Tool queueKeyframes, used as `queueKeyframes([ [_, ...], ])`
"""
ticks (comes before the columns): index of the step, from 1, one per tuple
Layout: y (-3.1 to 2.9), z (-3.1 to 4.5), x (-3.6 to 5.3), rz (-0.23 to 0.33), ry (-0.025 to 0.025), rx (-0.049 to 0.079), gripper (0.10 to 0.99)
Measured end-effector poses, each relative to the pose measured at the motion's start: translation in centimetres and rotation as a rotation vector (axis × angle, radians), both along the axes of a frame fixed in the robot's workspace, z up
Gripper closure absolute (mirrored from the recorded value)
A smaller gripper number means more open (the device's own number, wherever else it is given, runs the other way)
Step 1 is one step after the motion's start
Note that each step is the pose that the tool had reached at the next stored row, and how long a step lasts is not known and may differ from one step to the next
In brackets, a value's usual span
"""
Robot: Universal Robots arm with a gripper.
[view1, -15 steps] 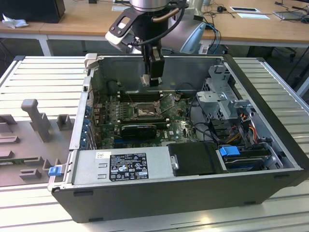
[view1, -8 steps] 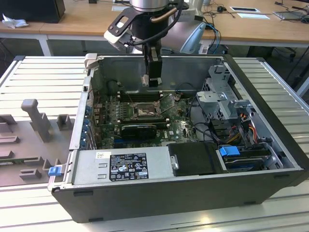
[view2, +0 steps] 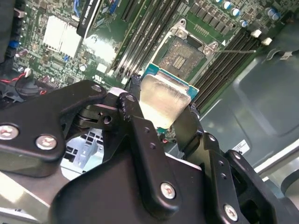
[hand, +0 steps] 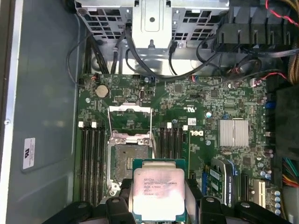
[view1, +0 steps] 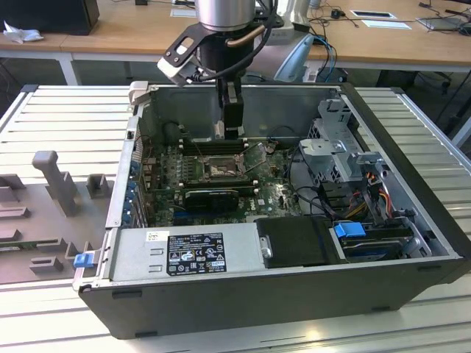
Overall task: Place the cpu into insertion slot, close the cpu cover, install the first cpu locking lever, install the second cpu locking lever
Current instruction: 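Place the cpu into insertion slot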
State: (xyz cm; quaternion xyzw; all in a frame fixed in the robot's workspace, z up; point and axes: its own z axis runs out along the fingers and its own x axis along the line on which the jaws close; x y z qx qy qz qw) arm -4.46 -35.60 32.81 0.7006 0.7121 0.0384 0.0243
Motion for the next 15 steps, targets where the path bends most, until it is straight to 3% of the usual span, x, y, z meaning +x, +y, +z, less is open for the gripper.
queueKeyframes([
  [9,0.00,-1.53,-0.10,0.000,0.0001,0.000,0.553],
  [15,0.00,-2.14,-0.10,0.000,0.0002,0.000,0.553],
])
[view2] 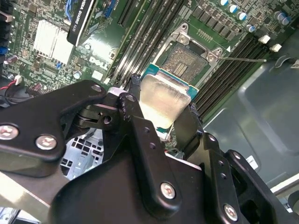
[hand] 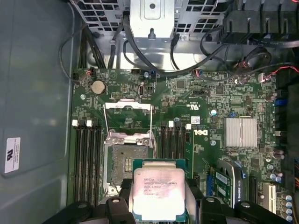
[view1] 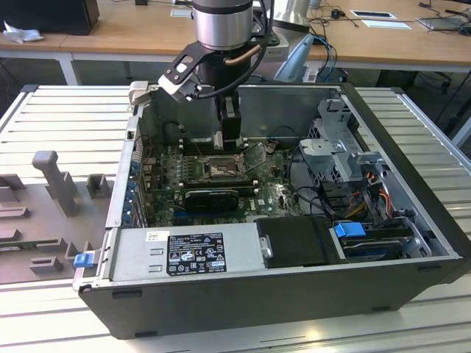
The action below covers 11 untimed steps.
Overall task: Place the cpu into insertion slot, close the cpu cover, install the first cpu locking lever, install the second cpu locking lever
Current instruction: 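Place the cpu into insertion slot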
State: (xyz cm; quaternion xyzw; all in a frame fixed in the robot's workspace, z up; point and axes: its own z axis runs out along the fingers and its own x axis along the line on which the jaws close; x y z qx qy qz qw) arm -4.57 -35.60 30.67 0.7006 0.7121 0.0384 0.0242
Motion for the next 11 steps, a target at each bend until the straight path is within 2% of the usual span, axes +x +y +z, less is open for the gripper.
queueKeyframes([
  [11,0.00,-1.18,-0.02,0.000,0.0000,0.000,0.553],
])
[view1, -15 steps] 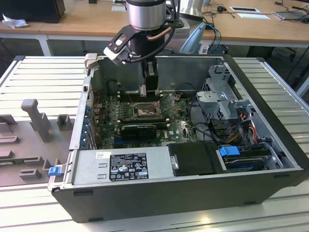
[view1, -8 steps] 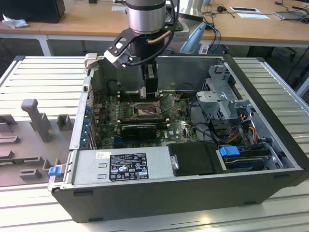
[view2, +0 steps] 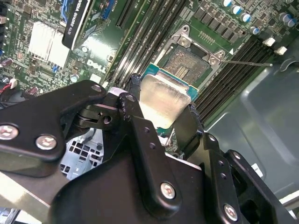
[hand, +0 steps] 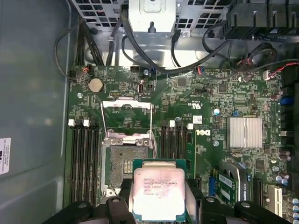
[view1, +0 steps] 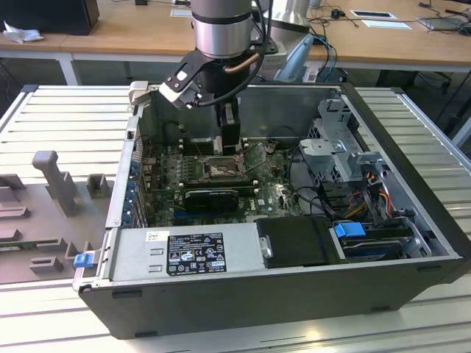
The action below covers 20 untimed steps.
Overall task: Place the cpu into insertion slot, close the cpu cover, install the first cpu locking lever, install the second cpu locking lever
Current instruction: 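Place the cpu into insertion slot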
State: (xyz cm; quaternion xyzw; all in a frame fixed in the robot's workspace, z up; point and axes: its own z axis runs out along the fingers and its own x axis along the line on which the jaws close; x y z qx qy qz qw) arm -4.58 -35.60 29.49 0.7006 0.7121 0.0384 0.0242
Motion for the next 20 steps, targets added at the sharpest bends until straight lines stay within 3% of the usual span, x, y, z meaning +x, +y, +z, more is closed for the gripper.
queueKeyframes([
  [5,0.00,-0.70,0.00,0.000,0.0000,-0.002,0.553],
  [20,0.12,-1.78,0.00,0.000,0.0000,-0.002,0.553],
])
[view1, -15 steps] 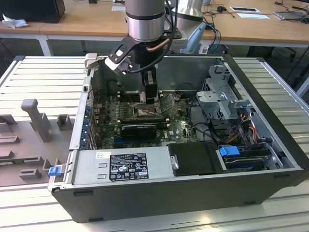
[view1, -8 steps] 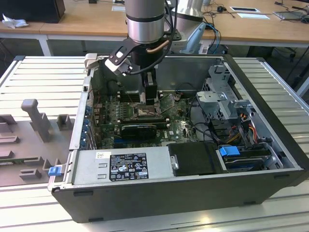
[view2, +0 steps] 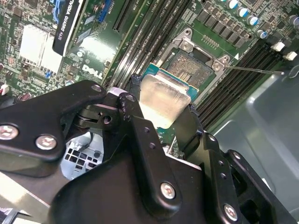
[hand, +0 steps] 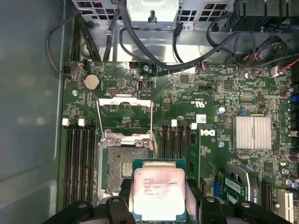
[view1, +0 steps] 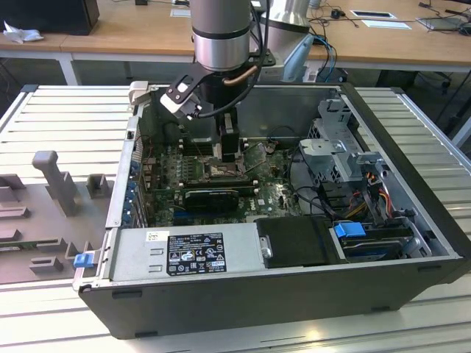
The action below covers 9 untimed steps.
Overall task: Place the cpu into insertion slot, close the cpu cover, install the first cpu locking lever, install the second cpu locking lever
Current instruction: 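Place the cpu into insertion slot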
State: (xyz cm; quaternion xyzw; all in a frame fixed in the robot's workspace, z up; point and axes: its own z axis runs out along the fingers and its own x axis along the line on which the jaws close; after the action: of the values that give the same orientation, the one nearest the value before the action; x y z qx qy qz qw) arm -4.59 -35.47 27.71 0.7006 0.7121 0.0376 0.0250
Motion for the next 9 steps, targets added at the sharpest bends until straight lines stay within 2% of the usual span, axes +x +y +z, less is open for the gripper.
queueKeyframes([
  [5,0.24,-0.74,0.03,0.000,-0.0001,-0.001,0.553],
  [8,0.71,-1.51,0.09,-0.005,0.0002,-0.002,0.553],
  [9,1.05,-1.87,0.14,-0.006,0.0010,-0.002,0.553],
])
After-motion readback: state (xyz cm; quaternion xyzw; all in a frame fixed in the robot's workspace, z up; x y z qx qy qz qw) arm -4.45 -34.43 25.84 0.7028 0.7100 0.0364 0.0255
